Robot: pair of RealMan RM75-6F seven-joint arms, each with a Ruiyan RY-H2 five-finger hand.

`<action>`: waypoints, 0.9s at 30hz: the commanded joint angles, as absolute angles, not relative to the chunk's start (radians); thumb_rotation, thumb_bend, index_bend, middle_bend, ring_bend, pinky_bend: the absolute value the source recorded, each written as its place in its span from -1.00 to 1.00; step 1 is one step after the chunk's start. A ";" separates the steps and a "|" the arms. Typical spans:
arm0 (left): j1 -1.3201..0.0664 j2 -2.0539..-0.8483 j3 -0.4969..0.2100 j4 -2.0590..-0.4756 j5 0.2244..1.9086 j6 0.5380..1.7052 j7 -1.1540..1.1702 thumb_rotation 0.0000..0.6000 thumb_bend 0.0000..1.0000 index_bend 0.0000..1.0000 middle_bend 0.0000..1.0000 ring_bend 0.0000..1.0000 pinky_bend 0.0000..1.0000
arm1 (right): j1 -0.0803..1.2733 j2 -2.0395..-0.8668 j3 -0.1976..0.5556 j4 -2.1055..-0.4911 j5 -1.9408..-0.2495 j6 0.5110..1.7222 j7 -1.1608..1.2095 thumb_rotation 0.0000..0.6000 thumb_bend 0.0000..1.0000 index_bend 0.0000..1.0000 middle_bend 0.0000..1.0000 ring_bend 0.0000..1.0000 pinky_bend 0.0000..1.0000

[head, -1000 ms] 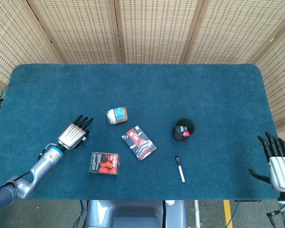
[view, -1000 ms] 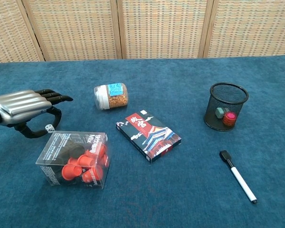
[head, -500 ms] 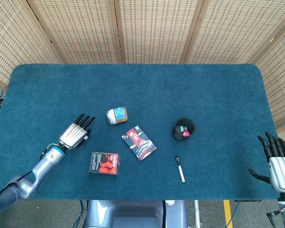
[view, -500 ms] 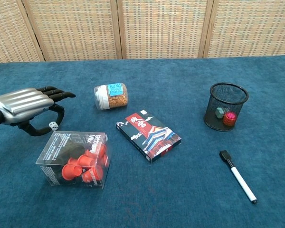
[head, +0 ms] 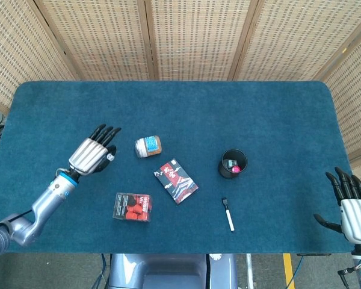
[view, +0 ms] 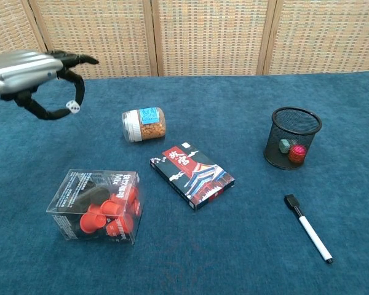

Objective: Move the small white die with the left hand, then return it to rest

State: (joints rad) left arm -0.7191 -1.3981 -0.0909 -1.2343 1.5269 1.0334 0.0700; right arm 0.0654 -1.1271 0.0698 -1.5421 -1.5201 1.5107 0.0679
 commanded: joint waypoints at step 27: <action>-0.915 -1.147 -0.340 -1.651 1.178 0.925 0.358 1.00 -0.14 0.25 -1.00 -1.00 -1.00 | 0.065 -1.123 0.069 -1.528 -1.521 1.511 0.102 1.00 -0.69 -0.91 -1.00 -1.00 -1.00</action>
State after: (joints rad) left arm -0.9147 -1.1481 -0.3402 -1.6493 1.1789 0.9242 0.3569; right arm 0.0647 -1.1232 0.0687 -1.5283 -1.5214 1.5112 0.1017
